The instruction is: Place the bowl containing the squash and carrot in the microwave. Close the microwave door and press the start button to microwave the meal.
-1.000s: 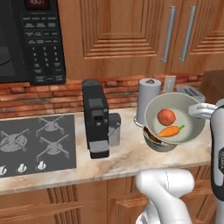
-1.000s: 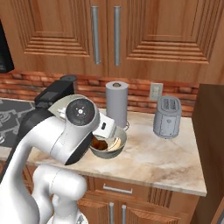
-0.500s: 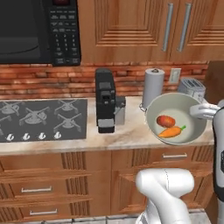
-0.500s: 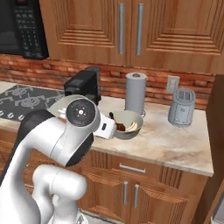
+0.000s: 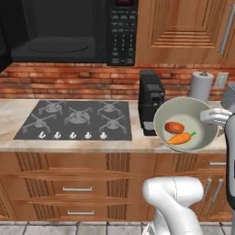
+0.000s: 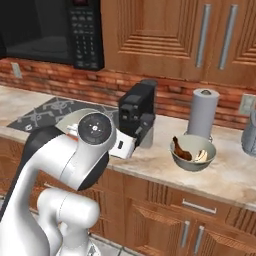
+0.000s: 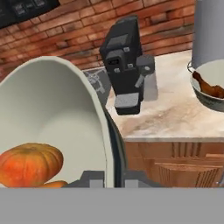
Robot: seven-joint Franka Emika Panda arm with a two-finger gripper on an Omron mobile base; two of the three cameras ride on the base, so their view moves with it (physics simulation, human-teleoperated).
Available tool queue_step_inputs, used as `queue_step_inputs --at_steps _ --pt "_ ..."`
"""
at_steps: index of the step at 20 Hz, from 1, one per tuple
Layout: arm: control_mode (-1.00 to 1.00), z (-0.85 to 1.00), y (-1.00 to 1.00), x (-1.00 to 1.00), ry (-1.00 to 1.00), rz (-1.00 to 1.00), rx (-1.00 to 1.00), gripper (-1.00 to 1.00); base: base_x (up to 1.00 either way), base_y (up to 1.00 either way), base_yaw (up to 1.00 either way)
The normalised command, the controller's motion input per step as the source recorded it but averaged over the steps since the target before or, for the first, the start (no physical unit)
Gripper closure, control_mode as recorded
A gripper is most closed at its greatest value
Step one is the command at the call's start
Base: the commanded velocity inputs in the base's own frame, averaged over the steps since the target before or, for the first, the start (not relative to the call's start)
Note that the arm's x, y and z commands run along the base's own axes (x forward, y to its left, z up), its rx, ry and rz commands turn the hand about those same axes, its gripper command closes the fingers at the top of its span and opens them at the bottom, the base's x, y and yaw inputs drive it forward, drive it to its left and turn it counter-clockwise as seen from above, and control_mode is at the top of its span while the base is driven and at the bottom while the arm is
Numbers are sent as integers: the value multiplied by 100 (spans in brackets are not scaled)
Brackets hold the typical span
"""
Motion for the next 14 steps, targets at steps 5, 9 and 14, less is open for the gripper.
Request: queue_step_inputs --at_steps 5,9,14 --pt "100 0 0 0 0 0 0 100 10 100 21" --pt "100 0 0 0 0 0 0 100 19 98 19" --pt "100 0 0 0 0 0 0 100 31 71 22"
